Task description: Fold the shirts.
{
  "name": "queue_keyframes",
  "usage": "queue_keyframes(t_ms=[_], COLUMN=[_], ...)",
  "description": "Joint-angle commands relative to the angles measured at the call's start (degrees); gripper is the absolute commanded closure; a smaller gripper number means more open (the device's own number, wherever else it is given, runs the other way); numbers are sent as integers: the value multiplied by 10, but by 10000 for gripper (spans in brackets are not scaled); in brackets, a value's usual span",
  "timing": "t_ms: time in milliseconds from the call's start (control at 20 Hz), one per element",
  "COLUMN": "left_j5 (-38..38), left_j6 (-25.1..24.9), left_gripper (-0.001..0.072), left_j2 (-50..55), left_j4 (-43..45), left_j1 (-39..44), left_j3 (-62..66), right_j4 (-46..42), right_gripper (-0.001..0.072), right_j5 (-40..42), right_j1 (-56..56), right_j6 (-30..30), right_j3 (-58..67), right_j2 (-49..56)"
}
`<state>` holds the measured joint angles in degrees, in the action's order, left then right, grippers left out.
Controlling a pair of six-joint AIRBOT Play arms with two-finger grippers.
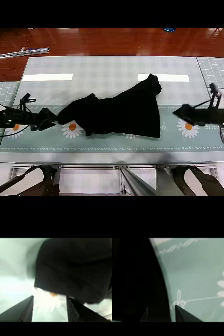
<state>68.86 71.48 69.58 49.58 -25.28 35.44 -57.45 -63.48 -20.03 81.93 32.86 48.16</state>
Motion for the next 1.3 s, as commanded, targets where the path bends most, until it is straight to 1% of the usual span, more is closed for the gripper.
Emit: queue_keyframes(t_ms=[0, 200, 250, 300, 350, 400, 500, 550, 700, 750, 900, 950, 1050, 1100, 1200, 1250], left_j5=[-52, -64, -68, -68, -68, -64, -58, -56, -55, -57, -53, -48, -41, -41, -42, -36], left_j6=[-7, -8, -8, -8, -10, -10, -10, -10, -14, -14, -14, -14, -14, -14, -11, -11], left_gripper=[202, 203, 212, 400, 691, 689, 689, 689, 689, 688, 688, 688, 688, 688, 688, 688], left_j2=[43, 80, 85, 87, 87, 87, 87, 87, 87, 87, 87, 87, 87, 87, 87, 87], left_j4=[-47, -54, -63, -66, -66, -66, -66, -66, -65, -66, -66, -66, -66, -66, -69, -77], left_j1=[3, 26, 36, 46, 54, 62, 72, 74, 74, 75, 75, 75, 75, 74, 74, 74], left_j3=[-16, -7, -4, 2, 10, 19, 38, 45, 52, 52, 52, 52, 52, 52, 64, 78], right_j4=[42, 42, 42, 40, 31, -2, -88, -88, -9, 0, 27, 48, 96, 120, 164, 185], right_gripper=[297, 298, 298, 298, 298, 298, 298, 299, 302, 302, 302, 303, 310, 338, 489, 617], right_j5=[-15, -15, -15, -15, -15, -16, -17, -19, -21, -19, 37, 61, 91, 98, 96, 93], right_j1=[-4, -4, -4, -5, -5, -5, -5, -4, 1, 15, 82, 101, 123, 133, 155, 168], right_j6=[-25, -14, -11, -7, 1, 18, 87, 94, 61, 57, 52, 51, 30, 17, -14, -42], right_j3=[-52, -52, -52, -52, -52, -53, -62, -75, -109, -108, -108, -107, -98, -85, -45, -22], right_j2=[-24, -24, -24, -24, -24, -24, -24, -22, 5, 22, 90, 112, 147, 164, 195, 208])
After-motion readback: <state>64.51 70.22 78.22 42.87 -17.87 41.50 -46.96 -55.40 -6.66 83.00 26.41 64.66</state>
